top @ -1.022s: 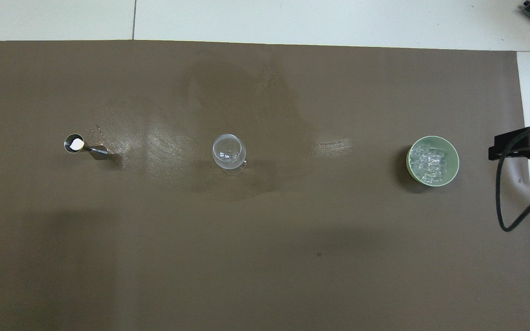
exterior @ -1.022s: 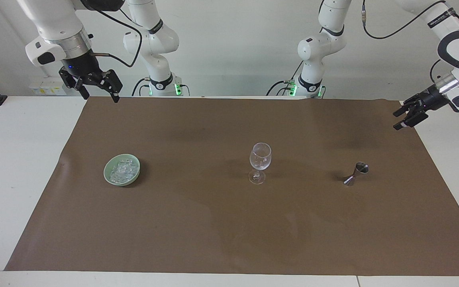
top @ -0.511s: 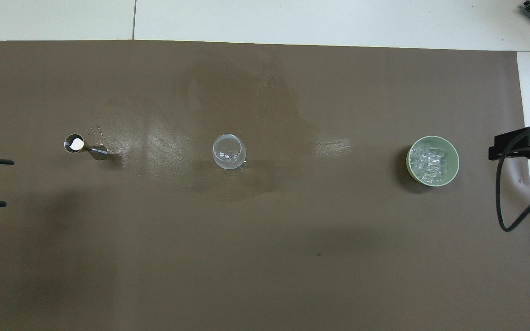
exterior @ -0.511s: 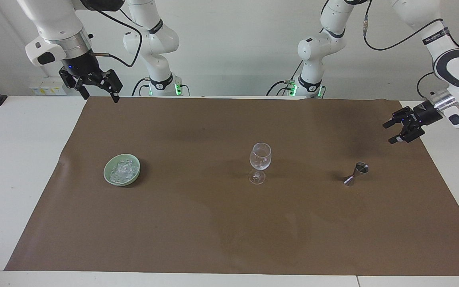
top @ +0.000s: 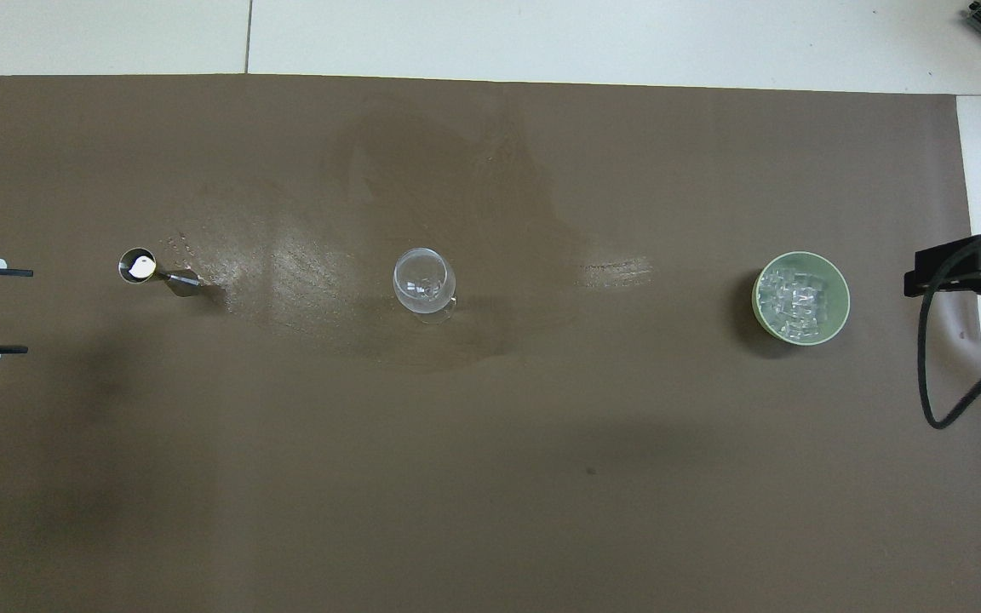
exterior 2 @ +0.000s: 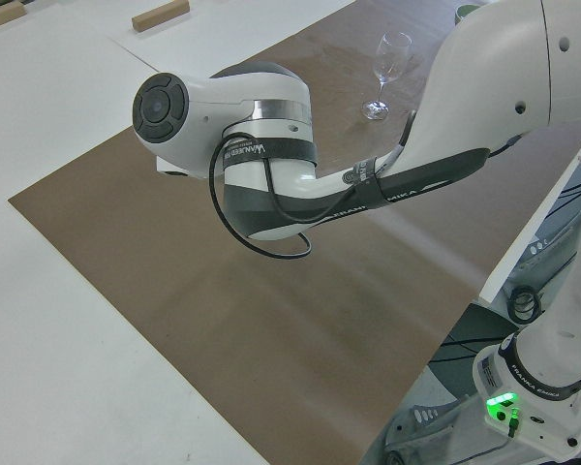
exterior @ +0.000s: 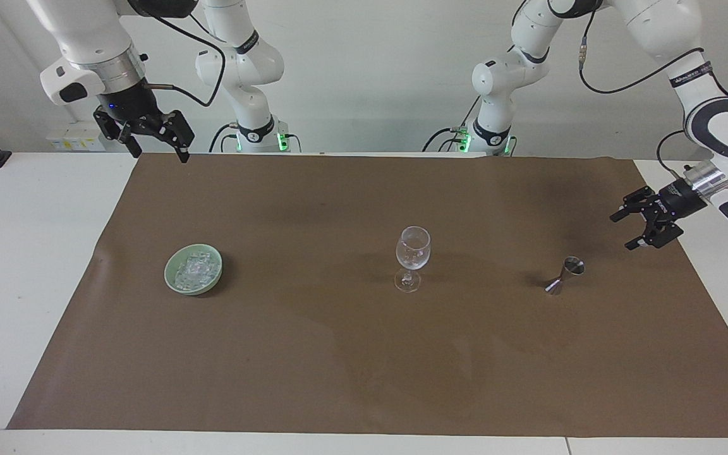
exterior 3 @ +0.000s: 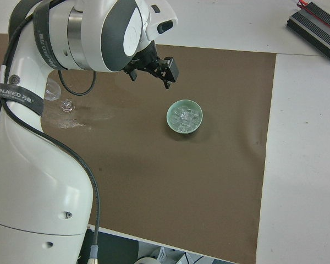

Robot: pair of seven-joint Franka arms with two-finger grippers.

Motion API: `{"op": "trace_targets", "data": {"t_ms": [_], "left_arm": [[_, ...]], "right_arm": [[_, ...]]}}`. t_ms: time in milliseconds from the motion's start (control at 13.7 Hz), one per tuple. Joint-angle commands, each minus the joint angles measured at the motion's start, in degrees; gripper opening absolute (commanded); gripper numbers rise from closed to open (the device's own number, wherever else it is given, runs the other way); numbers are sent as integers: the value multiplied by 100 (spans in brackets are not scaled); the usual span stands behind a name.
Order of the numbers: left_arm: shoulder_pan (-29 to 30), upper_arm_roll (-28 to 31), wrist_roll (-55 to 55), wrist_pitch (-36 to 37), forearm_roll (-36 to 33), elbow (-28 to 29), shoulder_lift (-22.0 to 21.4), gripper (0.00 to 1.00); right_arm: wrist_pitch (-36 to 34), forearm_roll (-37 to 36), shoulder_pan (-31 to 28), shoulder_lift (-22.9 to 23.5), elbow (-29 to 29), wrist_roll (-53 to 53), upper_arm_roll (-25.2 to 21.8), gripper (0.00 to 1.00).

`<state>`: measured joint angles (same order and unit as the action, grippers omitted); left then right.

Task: Pour wine and add ice with both arms
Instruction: 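Move the open left gripper toward the small silver cup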

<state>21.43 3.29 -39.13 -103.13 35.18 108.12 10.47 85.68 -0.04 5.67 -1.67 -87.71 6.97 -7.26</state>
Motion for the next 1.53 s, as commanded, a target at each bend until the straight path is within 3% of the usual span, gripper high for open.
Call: {"op": "trace_targets", "data": {"t_ms": [0,292,657,1022,1314,1460], "left_arm": [[-113,32,-69,-207,59,410,-185,100],[-209,49,624,-224,24,718,-317,100],[-149,23,442,-428,155,931,-353,100],[97,-30,-235,239,1182,97,630,100],[273,-196,-113,496,1710,-395,1228,100],[291,-206,542,880,1773,-834,1736,100]], "right_arm": [[-42,154,-14,-87,-62,-91,-12,100],[-42,154,-14,-87,-62,-91,-12,100],[-42,154,-14,-87,-62,-91,-12,100],[-42,154,-14,-87,-62,-91,-12,100],[-42,154,-14,-87,-62,-91,-12,100],[-42,154,-14,-87,-62,-91,-12,100]]}}
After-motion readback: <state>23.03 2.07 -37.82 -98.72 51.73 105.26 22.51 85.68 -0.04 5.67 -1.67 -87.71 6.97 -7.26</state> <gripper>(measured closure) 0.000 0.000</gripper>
